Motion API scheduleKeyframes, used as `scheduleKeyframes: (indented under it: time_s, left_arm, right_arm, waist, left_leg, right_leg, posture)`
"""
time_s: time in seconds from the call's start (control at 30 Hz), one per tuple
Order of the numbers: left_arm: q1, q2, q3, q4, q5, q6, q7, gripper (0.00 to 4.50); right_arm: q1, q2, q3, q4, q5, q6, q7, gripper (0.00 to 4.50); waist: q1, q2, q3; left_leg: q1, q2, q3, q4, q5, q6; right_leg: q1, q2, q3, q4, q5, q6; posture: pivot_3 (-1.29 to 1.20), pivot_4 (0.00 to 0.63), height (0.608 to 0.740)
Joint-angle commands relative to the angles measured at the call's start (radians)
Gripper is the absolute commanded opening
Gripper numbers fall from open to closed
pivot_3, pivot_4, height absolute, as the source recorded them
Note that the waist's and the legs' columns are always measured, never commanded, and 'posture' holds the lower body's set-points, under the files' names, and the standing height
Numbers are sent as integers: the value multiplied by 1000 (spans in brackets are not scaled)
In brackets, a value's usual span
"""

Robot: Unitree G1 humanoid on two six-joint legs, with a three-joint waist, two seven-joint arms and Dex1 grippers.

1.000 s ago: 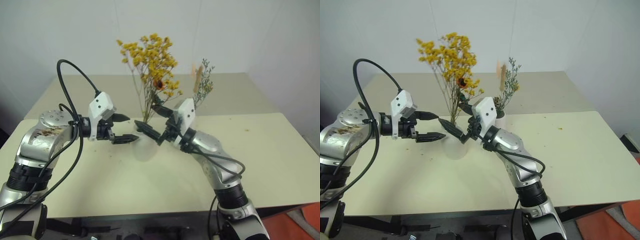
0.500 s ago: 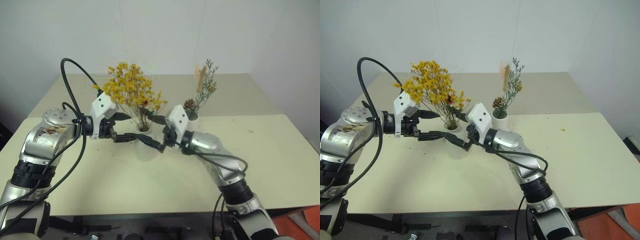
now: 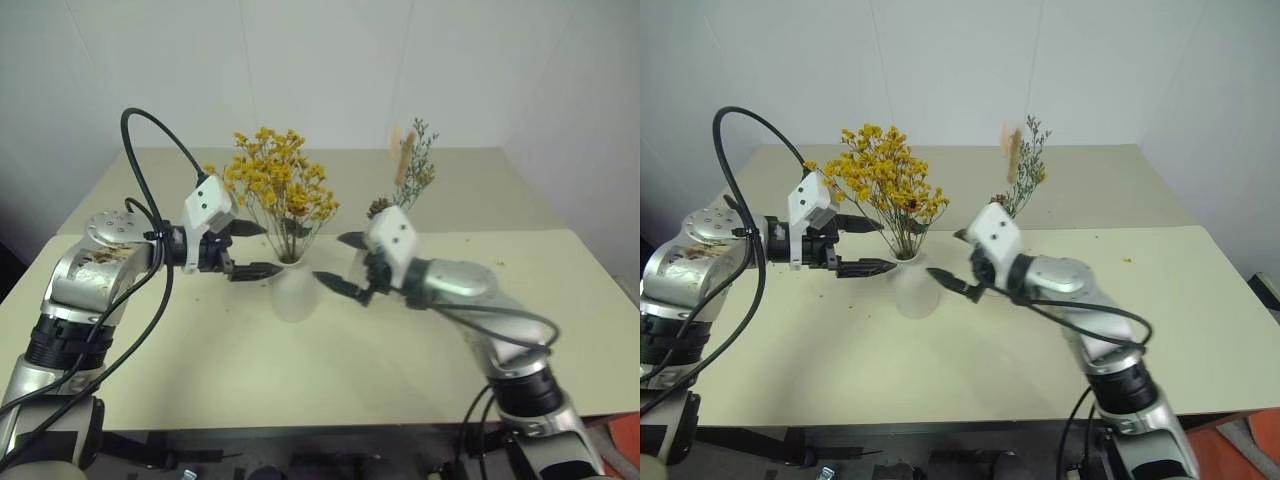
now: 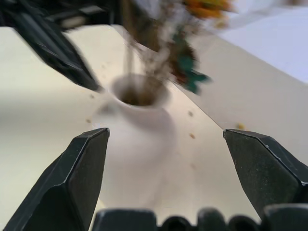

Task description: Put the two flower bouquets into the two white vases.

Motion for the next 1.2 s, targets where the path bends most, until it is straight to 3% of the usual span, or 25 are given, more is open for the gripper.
scheduleKeyframes:
  time_s: [0.03, 0.3, 0.57, 1.2]
  left_arm:
    - [34, 52, 68, -62, -35, 15, -22, 4500]
    - [201, 78, 252, -157, -163, 0, -49, 4500]
    - [312, 58, 356, -171, -213, -77, -47, 4500]
    - [306, 78, 297, -193, -247, -52, -45, 4500]
  right_arm:
    - [43, -65, -133, -91, 114, 80, 41, 4473]
    - [232, -241, -362, -57, 260, 38, 201, 4473]
    - [333, -374, -464, 98, 226, -95, 316, 4473]
    - [424, -408, -538, 75, 253, -129, 305, 4473]
  waist:
    - [4, 0, 0]
    - [9, -1, 0]
    - [9, -1, 0]
    - [10, -1, 0]
  left_leg:
    - [0, 0, 0, 0, 0, 0]
    - [1, 0, 1, 1, 0, 0]
    - [3, 1, 2, 0, 0, 0]
    - [5, 1, 3, 0, 0, 0]
  right_leg:
    - [0, 0, 0, 0, 0, 0]
    - [2, 0, 0, -1, 0, 0]
    - [3, 0, 1, -1, 0, 0]
    - [4, 0, 2, -1, -1, 0]
  posture:
    - [0, 150, 740]
    - [0, 150, 740]
    - [0, 150, 740]
    - [0, 150, 740]
